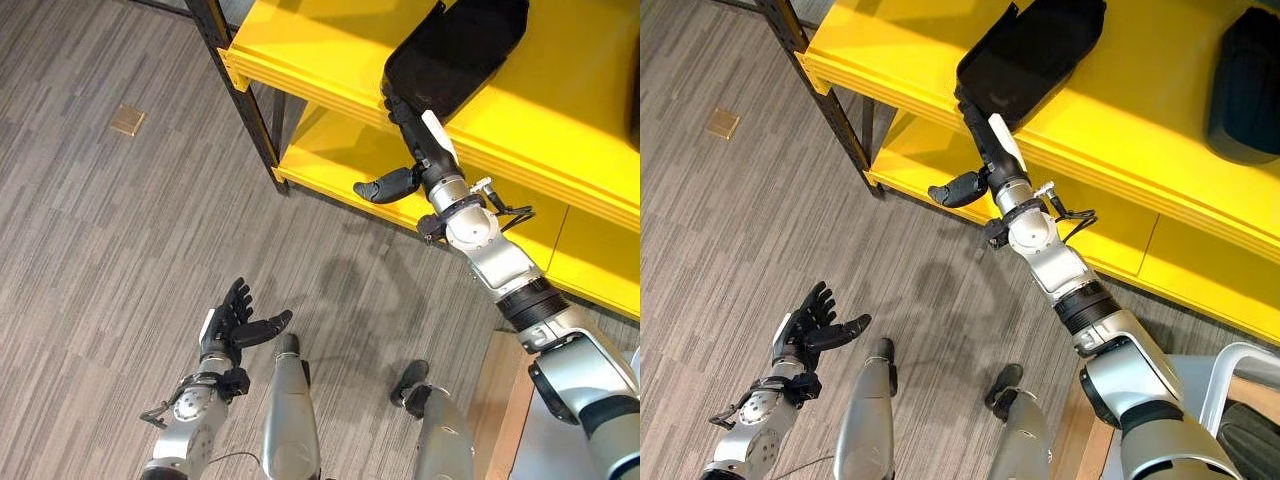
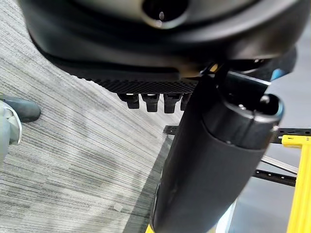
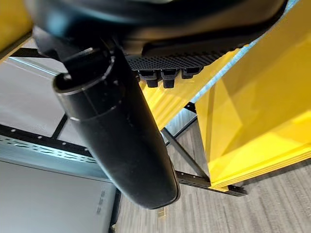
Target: Move parts from the plastic box to the shelf.
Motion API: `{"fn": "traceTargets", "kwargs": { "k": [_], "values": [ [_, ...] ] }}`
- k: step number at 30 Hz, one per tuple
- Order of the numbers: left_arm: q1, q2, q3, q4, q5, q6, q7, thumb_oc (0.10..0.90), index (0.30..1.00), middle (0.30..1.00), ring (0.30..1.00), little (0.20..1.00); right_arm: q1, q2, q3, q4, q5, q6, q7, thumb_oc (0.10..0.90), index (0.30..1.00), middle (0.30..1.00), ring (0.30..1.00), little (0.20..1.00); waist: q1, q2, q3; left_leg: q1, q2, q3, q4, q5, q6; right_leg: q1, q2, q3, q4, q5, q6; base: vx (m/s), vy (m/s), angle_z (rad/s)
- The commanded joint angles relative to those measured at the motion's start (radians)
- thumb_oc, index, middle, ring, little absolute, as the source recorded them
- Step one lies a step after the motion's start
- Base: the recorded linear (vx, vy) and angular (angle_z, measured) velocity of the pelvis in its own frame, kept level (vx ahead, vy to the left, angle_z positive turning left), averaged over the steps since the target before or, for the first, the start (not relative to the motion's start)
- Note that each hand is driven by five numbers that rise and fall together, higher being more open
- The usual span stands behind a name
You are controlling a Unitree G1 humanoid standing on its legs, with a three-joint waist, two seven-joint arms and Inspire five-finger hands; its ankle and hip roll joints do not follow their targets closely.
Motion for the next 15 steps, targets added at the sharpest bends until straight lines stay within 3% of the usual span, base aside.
{"fn": "traceTargets", "kwargs": {
  "k": [1, 12, 13, 15],
  "values": [
    [-0.004, 0.060, -0.010, -0.121, -0.014, -0.102, -0.001, 0.900, 1.000, 1.000, 1.000, 1.000, -0.200, -0.027, -0.052, -0.021, -0.023, -0.084, -0.054, 0.900, 1.000, 1.000, 1.000, 1.000, 0.011, -0.005, -0.032, -0.084, -0.004, -0.041, -0.005, 0.088, 0.021, 0.159, -0.040, 0.076, -0.052, 0.022, 0.085, 0.00, 0.000, 0.00],
    [0.000, 0.059, -0.004, -0.125, -0.027, -0.104, -0.004, 0.900, 1.000, 1.000, 1.000, 1.000, -0.249, -0.069, -0.028, 0.023, -0.039, -0.079, -0.050, 0.900, 1.000, 1.000, 1.000, 1.000, 0.004, -0.003, -0.028, -0.101, -0.004, -0.036, -0.004, 0.091, 0.022, 0.133, -0.043, 0.082, -0.042, 0.025, 0.083, 0.01, 0.000, -0.02],
    [0.003, 0.060, -0.003, -0.126, -0.028, -0.105, -0.004, 0.900, 1.000, 1.000, 1.000, 1.000, -0.255, -0.072, -0.023, 0.030, -0.041, -0.079, -0.051, 0.900, 1.000, 1.000, 1.000, 1.000, 0.004, -0.004, -0.028, -0.093, -0.001, -0.039, 0.008, 0.063, 0.012, 0.141, -0.042, 0.085, -0.033, 0.002, 0.091, 0.07, -0.019, 0.00],
    [0.003, 0.062, -0.002, -0.126, -0.029, -0.104, -0.005, 0.900, 1.000, 1.000, 1.000, 1.000, -0.261, -0.074, -0.022, 0.036, -0.042, -0.079, -0.051, 0.900, 1.000, 1.000, 1.000, 1.000, 0.004, -0.003, -0.027, -0.094, -0.001, -0.039, 0.008, 0.063, 0.012, 0.138, -0.042, 0.086, -0.032, 0.003, 0.091, 0.04, -0.009, 0.00]
  ]
}}
